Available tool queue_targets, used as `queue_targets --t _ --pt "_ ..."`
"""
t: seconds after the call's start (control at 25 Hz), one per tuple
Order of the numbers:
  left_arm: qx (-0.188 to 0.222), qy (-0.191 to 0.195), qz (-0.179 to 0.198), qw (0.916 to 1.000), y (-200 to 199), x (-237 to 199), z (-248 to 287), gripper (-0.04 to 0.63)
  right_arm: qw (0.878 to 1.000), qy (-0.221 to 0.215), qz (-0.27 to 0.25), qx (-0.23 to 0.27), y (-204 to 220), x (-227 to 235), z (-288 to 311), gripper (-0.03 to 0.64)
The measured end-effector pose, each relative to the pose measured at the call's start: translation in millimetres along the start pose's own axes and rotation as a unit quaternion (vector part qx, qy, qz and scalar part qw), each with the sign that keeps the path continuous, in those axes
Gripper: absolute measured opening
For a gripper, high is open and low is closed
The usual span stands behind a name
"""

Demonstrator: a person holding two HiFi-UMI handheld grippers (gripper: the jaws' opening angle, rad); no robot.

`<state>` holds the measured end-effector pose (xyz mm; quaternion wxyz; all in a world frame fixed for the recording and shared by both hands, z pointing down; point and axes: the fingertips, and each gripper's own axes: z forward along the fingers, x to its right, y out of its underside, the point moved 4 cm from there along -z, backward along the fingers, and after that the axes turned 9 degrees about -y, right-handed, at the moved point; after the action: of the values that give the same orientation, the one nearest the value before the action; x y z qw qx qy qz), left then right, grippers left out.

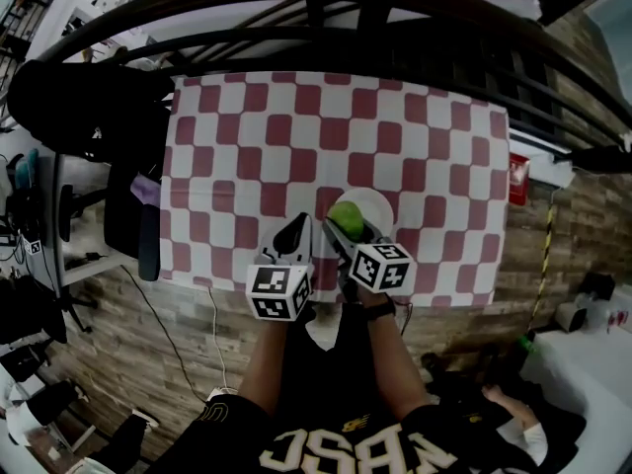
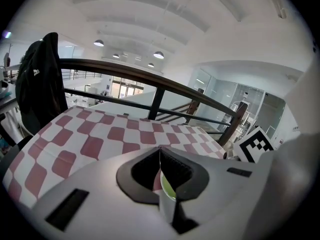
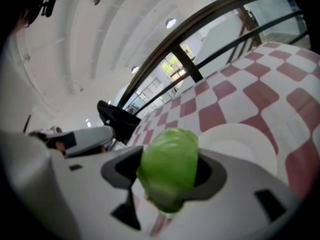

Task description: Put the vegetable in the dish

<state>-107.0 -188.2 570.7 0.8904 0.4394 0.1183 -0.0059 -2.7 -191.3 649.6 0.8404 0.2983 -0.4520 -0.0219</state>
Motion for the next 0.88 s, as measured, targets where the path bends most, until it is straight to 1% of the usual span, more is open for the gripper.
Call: queue_targets --t 0.16,0.24,0.4,0.56,0.64,0.76,0.88 --pt "-0.002 -0.003 -0.002 1.0 4.5 -2.0 -3.7 0.023 0.999 -0.004 0.036 -0.001 6.2 7.2 2.6 0.253" --pt "-0.004 -0.005 -0.003 1.0 6.5 -3.0 -4.7 0.023 0.999 -0.005 0.047 0.001 8.1 10.7 2.4 0.253" --pt "-0.008 -0.004 -0.005 1.0 10.2 -3.1 -3.4 0.023 0.999 -0.009 0.052 0.005 6.9 14.4 2.7 0.253" --pt "-0.012 0.009 0.005 0.9999 13.9 6.1 -1.8 0.023 0.999 0.01 0.05 0.012 4.4 21.3 -2.8 0.255" --pt "-0.015 0.014 0.007 0.9998 16.3 9.8 -0.8 0.023 0.999 0.022 0.037 0.004 4.1 22.0 -4.1 0.255" --pt "-0.018 0.018 0.008 0.9996 17.8 13.8 -0.2 0.023 0.998 0.053 -0.01 -0.021 5.4 19.3 -4.0 0.255" --pt "-0.017 0.022 0.011 0.9996 17.4 15.6 -0.5 0.023 0.997 0.064 -0.023 -0.033 9.6 16.4 -2.9 0.255"
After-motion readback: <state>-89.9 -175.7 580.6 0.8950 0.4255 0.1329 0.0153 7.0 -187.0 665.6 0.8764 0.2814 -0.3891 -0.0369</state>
